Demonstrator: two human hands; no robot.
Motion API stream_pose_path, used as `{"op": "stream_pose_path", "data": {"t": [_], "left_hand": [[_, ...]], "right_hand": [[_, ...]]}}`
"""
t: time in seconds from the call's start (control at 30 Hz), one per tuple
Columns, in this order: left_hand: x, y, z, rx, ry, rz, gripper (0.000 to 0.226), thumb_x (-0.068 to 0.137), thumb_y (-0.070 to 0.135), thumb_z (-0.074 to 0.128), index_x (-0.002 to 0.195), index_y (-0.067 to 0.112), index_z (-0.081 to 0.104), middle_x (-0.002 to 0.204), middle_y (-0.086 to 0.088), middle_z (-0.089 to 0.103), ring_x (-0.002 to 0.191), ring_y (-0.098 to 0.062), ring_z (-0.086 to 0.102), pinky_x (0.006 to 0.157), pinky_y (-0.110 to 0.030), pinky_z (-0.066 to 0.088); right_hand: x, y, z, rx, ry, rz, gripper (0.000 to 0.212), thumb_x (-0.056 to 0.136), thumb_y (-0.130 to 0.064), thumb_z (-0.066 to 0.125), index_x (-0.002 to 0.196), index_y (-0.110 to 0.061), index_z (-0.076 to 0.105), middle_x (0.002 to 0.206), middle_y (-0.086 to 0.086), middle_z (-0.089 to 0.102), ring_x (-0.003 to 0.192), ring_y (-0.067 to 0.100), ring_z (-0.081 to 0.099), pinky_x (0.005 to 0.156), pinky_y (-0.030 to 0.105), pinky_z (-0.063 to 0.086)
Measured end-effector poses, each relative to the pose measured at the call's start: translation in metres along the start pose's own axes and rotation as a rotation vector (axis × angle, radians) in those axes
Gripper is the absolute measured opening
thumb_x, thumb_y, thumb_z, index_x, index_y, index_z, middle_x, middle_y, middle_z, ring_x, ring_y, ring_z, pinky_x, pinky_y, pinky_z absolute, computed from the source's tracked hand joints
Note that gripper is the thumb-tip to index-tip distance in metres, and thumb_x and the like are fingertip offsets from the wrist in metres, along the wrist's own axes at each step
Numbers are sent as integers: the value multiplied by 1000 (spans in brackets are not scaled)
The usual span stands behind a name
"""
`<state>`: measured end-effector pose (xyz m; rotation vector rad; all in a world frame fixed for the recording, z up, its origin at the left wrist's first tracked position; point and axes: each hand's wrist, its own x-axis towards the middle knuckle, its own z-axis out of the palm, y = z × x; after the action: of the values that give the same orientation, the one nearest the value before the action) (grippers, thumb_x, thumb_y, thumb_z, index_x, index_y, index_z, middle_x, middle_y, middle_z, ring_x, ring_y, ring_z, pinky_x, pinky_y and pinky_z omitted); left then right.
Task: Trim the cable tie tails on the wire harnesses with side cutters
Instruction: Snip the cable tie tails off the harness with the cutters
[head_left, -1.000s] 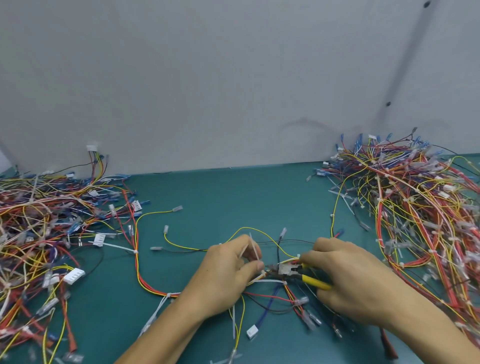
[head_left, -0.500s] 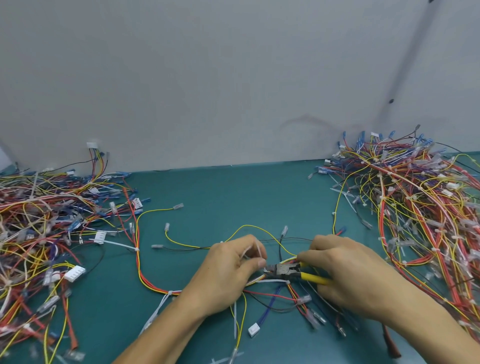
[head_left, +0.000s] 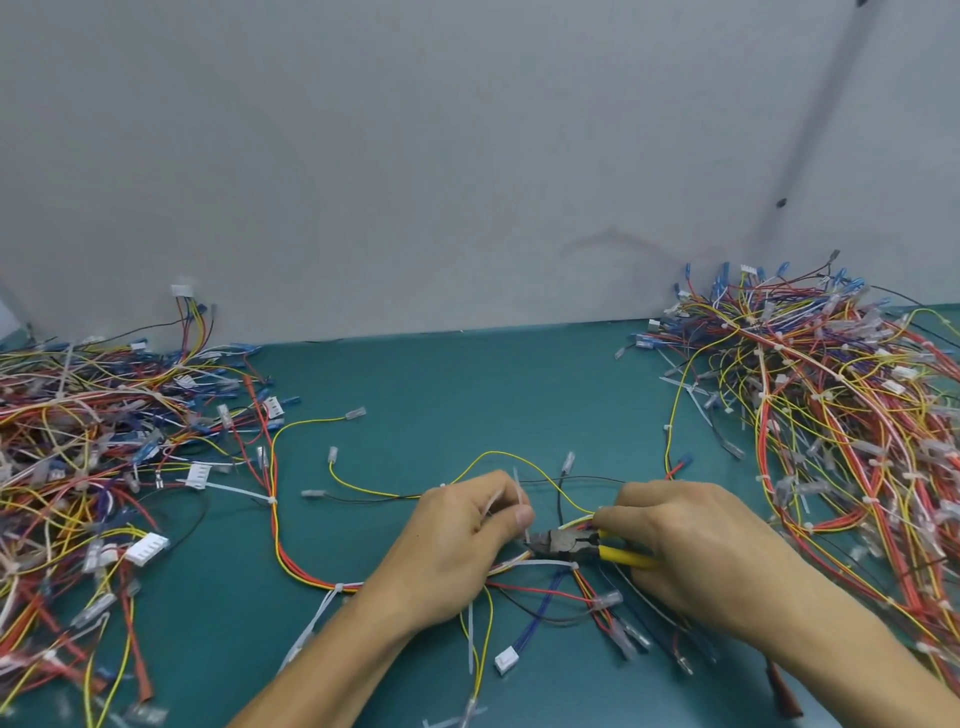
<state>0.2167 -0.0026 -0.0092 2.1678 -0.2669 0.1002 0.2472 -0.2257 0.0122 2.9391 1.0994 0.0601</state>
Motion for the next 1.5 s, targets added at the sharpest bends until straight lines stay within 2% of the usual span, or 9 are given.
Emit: {"op": "stream_pose_path", "data": {"t": [0.33, 0.47, 0.67, 0.77, 0.9, 1.1, 1.2, 1.3, 1.5], "left_hand": [[-1, -3, 0, -213, -10, -133, 20, 90, 25, 35, 86, 37, 51, 65, 13, 52, 50, -7, 38, 53, -24, 31], [-2, 0, -3, -286, -28, -143, 23, 87, 7, 35, 79, 22, 49, 66, 6, 55, 52, -9, 46, 51, -23, 39], [-6, 4, -7, -219, -190, -5, 23, 74, 10, 44, 75, 26, 60, 62, 9, 53, 53, -6, 42, 54, -19, 35], [-5, 4, -7, -200, -251, 30, 29, 77, 2, 61, 89, 26, 71, 77, 9, 64, 70, -3, 57, 65, -16, 45], [-2, 1, -6, -81, -282, 107, 34, 73, 11, 78, 99, 32, 73, 84, 15, 60, 82, -3, 61, 76, -19, 46], [-4, 1, -1, -50, -218, 149, 20, 76, 30, 76, 95, 37, 74, 81, 19, 59, 71, 3, 58, 66, -9, 38], [-4, 1, 0, -76, -216, 154, 14, 78, 32, 74, 91, 37, 74, 81, 14, 59, 70, 2, 58, 65, -11, 39], [-5, 2, 0, -84, -209, 155, 13, 78, 34, 73, 89, 42, 72, 81, 13, 60, 69, 1, 58, 65, -13, 40], [-4, 1, 0, -74, -204, 158, 13, 78, 36, 72, 91, 37, 74, 77, 17, 60, 69, 1, 58, 64, -12, 38]], "right_hand": [[-3, -6, -4, 69, 62, 118, 20, 88, -37, 43, 105, -29, 51, 97, -11, 48, 96, 18, 54, 75, 32, 46], [-13, -6, -15, 43, 55, 203, 21, 88, -38, 44, 105, -27, 50, 100, -10, 46, 100, 18, 55, 78, 33, 48], [-36, -18, -33, -189, 48, 244, 29, 93, -55, 35, 106, -30, 44, 98, -9, 39, 104, 15, 53, 66, 29, 32], [-48, -24, -37, -206, 37, 207, 35, 55, -45, 84, 77, -28, 63, 77, -5, 54, 68, 22, 62, 50, 31, 41], [-57, -31, -21, -189, 139, 247, 44, 17, -15, 88, 54, -15, 63, 53, 5, 50, 41, 29, 50, 38, 29, 31], [-58, -39, -5, -198, 233, 266, 43, 20, -10, 83, 59, -7, 65, 54, 10, 48, 42, 30, 48, 48, 31, 23], [-57, -40, -2, -232, 334, 246, 17, 47, -15, 69, 62, -6, 67, 55, 10, 48, 42, 30, 48, 47, 31, 24], [-55, -42, 2, -236, 437, 247, 37, 64, -13, 30, 60, -5, 66, 55, 11, 47, 42, 30, 46, 41, 32, 32], [-50, -47, 6, -289, 515, 254, 37, 68, -7, 29, 54, -6, 63, 51, 11, 45, 39, 29, 44, 44, 31, 23]]}}
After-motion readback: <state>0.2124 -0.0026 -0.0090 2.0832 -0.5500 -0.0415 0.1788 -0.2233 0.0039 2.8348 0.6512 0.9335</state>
